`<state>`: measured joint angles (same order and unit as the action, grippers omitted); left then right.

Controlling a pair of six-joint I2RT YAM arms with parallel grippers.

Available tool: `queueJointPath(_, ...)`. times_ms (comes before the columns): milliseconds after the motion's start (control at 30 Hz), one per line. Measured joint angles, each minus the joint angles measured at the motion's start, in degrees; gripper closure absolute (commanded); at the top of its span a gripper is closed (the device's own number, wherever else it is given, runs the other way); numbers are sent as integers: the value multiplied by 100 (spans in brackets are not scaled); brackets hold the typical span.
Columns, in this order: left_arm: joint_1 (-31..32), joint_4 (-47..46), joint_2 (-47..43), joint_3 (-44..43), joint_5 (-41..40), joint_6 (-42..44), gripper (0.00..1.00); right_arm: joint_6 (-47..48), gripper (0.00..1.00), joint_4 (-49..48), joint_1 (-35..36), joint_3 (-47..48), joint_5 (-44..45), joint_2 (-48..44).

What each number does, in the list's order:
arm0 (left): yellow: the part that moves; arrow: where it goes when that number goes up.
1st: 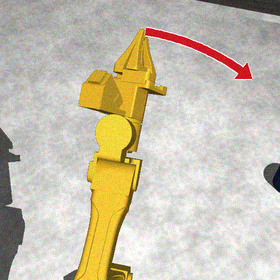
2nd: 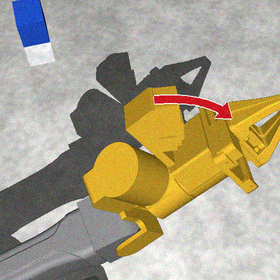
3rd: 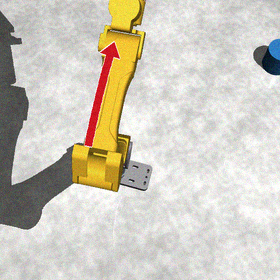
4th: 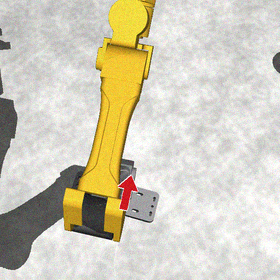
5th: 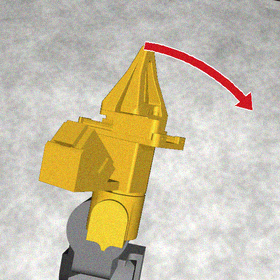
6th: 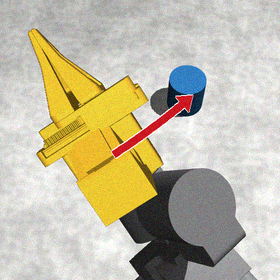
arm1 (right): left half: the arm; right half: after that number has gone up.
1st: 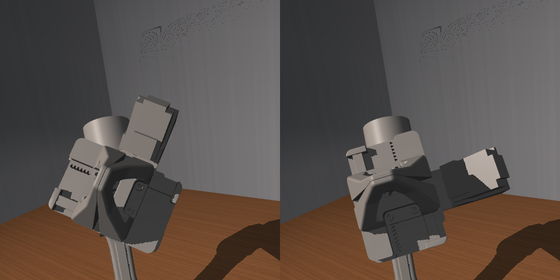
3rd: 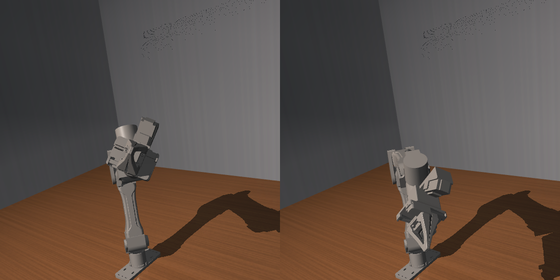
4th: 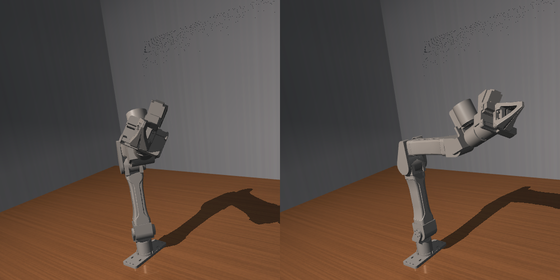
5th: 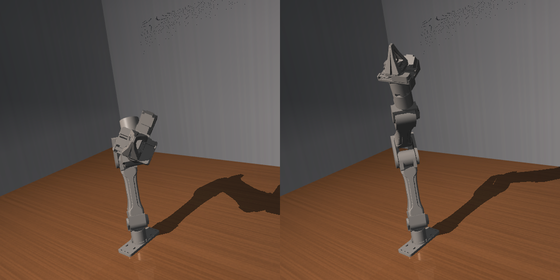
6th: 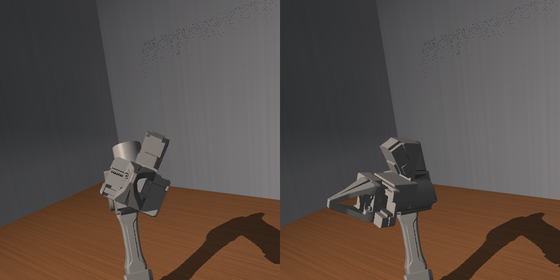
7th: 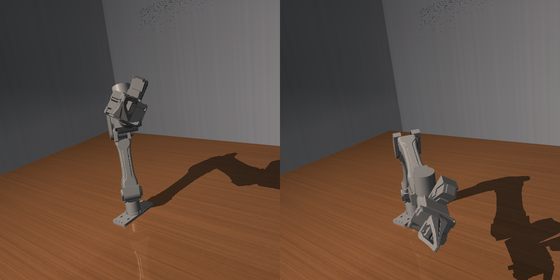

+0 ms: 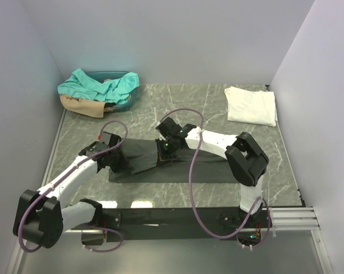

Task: Fold and stack the t-shirts
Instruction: Fold the tshirt

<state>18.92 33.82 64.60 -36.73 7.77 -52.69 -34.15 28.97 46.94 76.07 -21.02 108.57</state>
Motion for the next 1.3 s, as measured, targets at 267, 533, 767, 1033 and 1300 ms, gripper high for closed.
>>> queueJointPath(267, 4, 205, -44, 2, 216, -42, 71, 127, 87, 205, 0, 55, -68, 13)
queueJointPath(533, 4, 861, -542, -225, 501, -79, 33, 358, 70, 643, -7, 162, 107, -28)
queueJointPath(767, 4, 719, -98, -820, 540, -79, 27, 417, 66, 1008, -549, -269, 284, -1145)
queueJointPath(1033, 4, -149, 1635, -1362, 540, 109, 26, 846, 68, 938, -3045, -529, 658, -1947)
queueJointPath(1300, 4, -577, 2387, -1370, 492, 407, 24, 1132, 68, 595, -4457, -1180, 835, -1624)
